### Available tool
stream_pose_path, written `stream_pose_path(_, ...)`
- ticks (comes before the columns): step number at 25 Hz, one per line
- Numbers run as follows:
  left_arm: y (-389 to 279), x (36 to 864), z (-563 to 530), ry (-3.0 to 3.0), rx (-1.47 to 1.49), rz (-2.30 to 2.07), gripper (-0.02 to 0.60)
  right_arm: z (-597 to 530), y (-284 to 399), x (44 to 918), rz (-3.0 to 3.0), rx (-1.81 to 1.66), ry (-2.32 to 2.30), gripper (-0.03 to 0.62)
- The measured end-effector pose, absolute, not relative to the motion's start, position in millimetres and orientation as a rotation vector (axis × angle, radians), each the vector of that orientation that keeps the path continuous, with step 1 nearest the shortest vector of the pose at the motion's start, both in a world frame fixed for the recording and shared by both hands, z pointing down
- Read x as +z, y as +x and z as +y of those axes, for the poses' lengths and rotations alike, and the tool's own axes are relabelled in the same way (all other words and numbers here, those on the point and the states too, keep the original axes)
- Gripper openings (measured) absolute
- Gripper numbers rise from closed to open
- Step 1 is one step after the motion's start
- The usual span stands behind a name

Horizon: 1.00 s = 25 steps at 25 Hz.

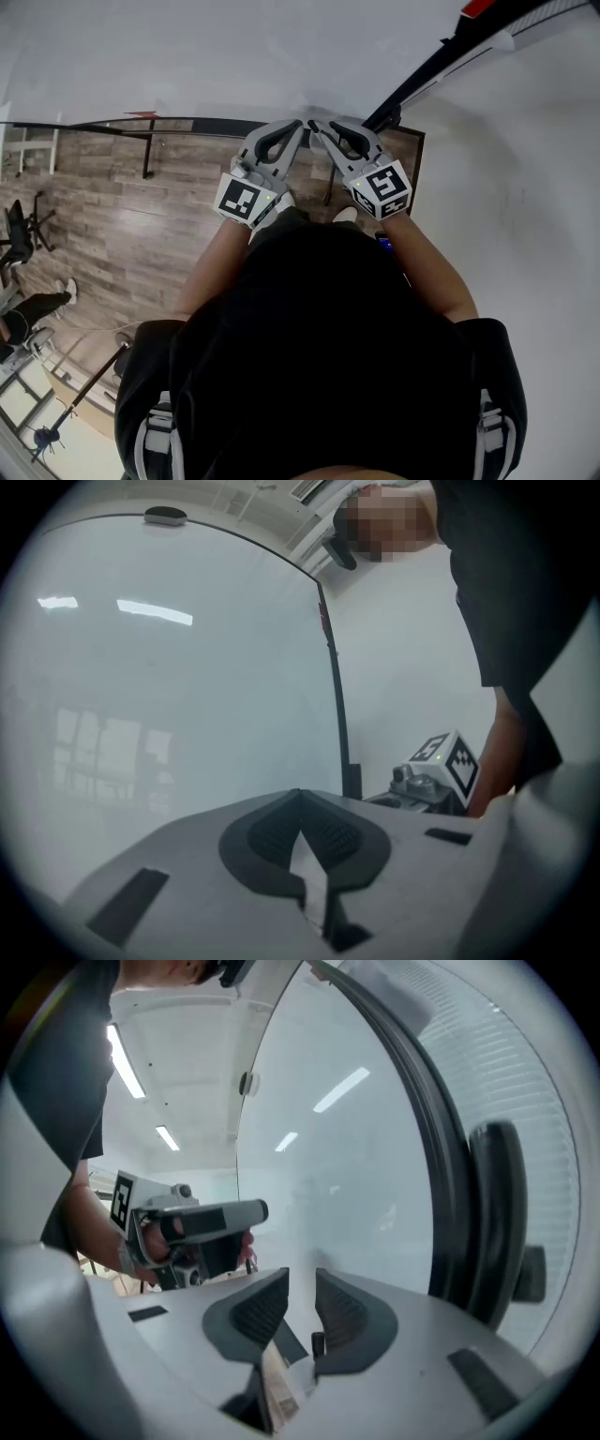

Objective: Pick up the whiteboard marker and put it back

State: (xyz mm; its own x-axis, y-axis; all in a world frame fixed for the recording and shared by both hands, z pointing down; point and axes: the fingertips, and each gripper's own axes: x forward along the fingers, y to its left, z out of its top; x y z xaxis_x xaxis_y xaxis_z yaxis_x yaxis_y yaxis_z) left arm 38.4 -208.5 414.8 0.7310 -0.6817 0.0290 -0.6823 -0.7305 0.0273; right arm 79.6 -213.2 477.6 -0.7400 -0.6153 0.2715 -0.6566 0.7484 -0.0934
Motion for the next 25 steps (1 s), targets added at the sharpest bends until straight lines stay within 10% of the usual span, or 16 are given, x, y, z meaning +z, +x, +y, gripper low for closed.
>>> stream_pose_path(25,56.8,364.0,-192.0,2.962,0.039,-1.027,0.005,-190.1,102.9,357.2,-2.953,0.062,1.044,0.0)
